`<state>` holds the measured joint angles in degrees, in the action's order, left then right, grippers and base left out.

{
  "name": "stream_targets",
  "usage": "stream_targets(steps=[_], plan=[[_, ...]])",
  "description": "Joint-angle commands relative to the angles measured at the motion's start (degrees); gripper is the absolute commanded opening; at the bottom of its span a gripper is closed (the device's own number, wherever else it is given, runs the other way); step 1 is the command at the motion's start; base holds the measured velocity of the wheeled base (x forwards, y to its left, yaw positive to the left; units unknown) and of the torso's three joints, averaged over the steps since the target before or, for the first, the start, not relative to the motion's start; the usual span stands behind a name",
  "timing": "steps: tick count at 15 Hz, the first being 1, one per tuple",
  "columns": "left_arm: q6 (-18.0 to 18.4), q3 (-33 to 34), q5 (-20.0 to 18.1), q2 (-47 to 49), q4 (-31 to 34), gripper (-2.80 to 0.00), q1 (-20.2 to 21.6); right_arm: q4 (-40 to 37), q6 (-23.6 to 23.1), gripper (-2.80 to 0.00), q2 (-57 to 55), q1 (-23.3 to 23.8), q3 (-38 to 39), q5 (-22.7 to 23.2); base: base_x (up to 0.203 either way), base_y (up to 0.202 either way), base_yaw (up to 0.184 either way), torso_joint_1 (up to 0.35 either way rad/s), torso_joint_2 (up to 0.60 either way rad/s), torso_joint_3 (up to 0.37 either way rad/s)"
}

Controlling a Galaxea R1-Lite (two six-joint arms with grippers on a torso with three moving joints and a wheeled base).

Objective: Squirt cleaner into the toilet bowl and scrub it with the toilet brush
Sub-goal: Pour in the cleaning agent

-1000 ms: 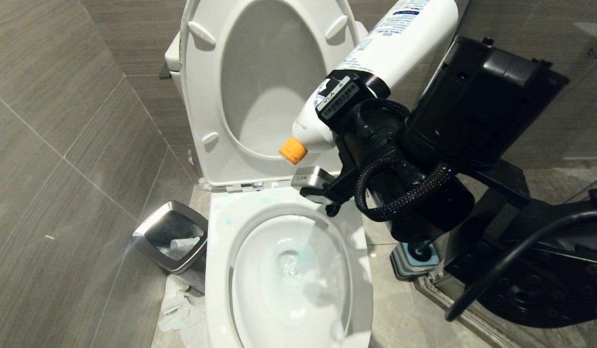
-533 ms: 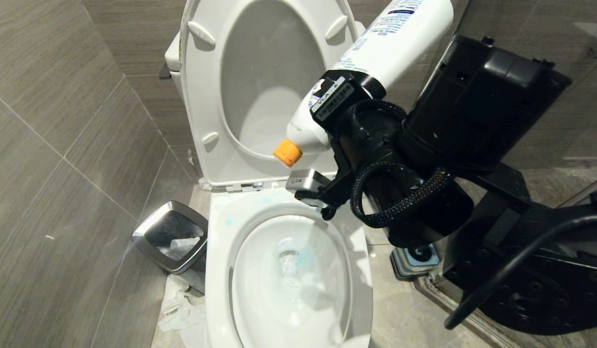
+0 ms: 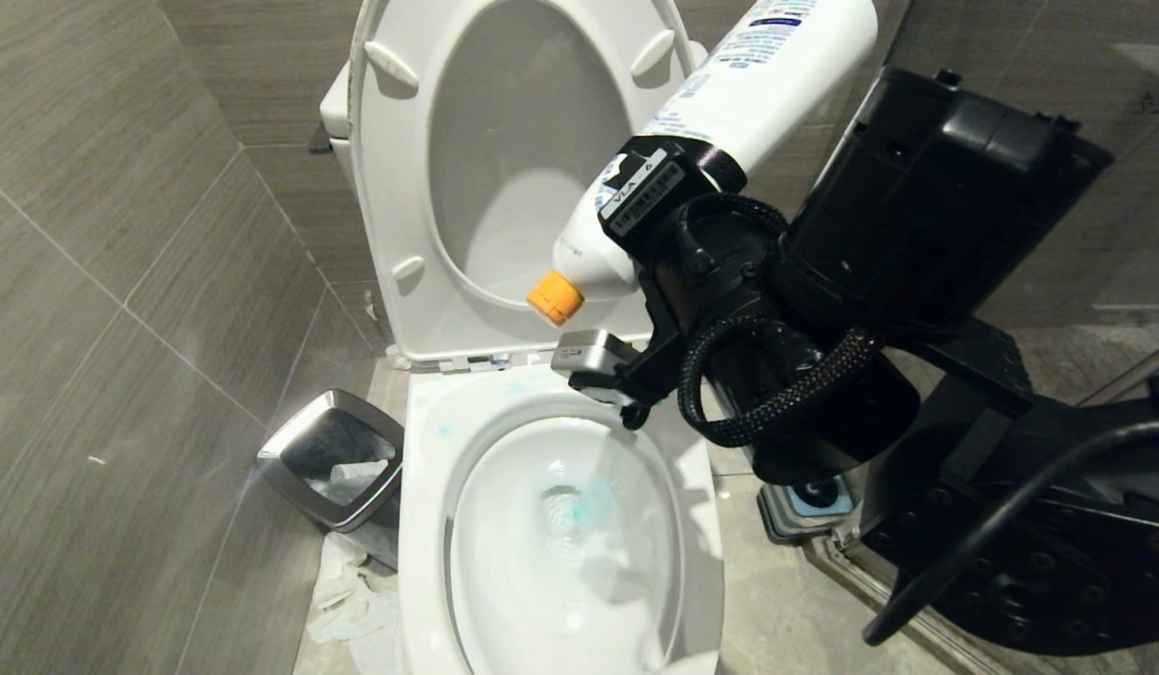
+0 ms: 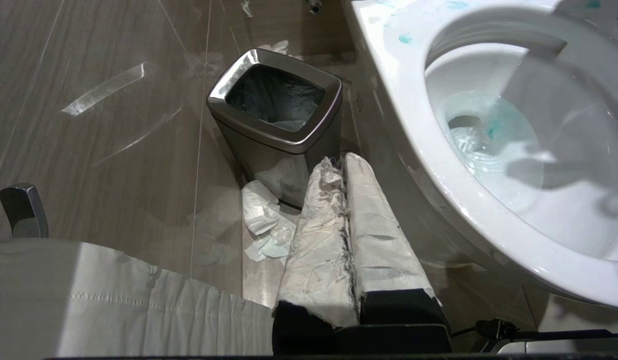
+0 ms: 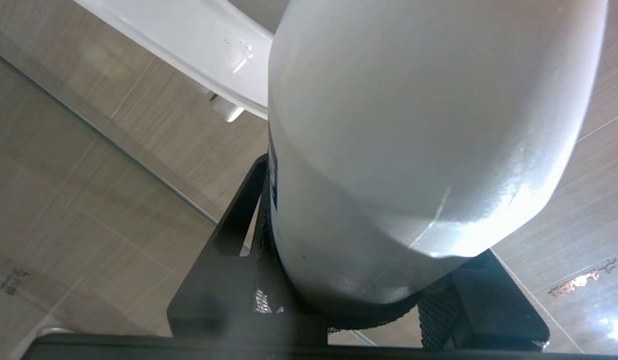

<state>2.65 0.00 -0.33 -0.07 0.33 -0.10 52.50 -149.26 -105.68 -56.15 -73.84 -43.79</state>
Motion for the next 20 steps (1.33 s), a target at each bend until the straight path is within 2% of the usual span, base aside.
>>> stream_targets(steps=[1, 12, 13, 18, 20], plan=[[0.0, 0.0, 0.0, 0.1, 0.0, -2.8, 0.0, 0.3, -0.9, -2.8, 0.0, 0.0, 0.0, -0.2, 0.0, 0.0, 0.0, 0.0, 0.0, 0.0], [0.0, 0.0, 0.0, 0.1, 0.0, -2.8, 0.0, 0.4, -0.3, -2.8, -0.8, 0.0, -0.7, -0.5, 0.0, 0.0, 0.0, 0.0, 0.0, 0.0], [0.0, 0.0, 0.0, 0.1, 0.0, -2.8, 0.0, 0.4, 0.8, -2.8, -0.8, 0.0, -0.7, -0.5, 0.0, 0.0, 0.0, 0.0, 0.0, 0.0], [0.0, 0.0, 0.0, 0.1, 0.0, -2.8, 0.0, 0.2, 12.0, -2.8, -0.4, -0.2, 0.0, -1.8, 0.0, 0.0, 0.0, 0.0, 0.0, 0.0], [0.0, 0.0, 0.0, 0.1, 0.0, -2.8, 0.0, 0.2, 17.0, -2.8, -0.2, -0.2, -0.2, -3.8, 0.0, 0.0, 0.0, 0.0, 0.0, 0.0]])
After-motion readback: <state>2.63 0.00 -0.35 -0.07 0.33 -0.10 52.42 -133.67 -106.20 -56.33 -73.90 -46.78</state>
